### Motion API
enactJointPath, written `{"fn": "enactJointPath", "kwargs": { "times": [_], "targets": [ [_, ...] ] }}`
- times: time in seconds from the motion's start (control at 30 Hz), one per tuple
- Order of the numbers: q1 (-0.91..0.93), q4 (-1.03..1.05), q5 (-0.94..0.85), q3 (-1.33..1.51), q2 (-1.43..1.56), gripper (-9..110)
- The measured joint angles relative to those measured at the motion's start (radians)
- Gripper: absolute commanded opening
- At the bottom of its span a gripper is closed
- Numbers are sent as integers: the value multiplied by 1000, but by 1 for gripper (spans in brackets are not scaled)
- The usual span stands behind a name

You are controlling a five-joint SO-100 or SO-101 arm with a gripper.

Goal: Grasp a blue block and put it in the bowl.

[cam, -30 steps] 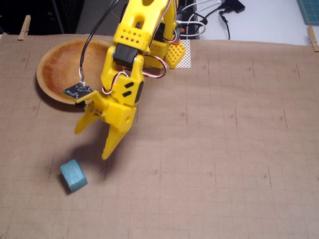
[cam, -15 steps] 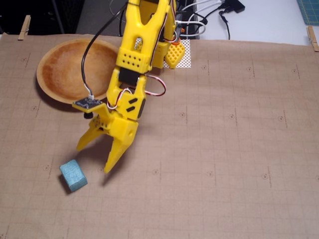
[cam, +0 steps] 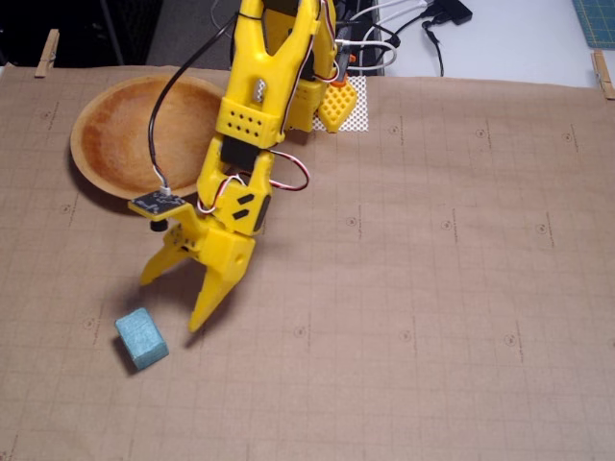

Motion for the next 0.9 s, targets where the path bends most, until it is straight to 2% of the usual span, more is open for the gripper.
{"fn": "enactJointPath", "kwargs": {
  "times": [0.37, 0.57, 0.9],
  "targets": [
    [-6, -6, 0, -2, -51, 43],
    [-20, -15, -8, -86, -133, 52],
    [-48, -21, -9, -245, -264, 53]
  ]
}}
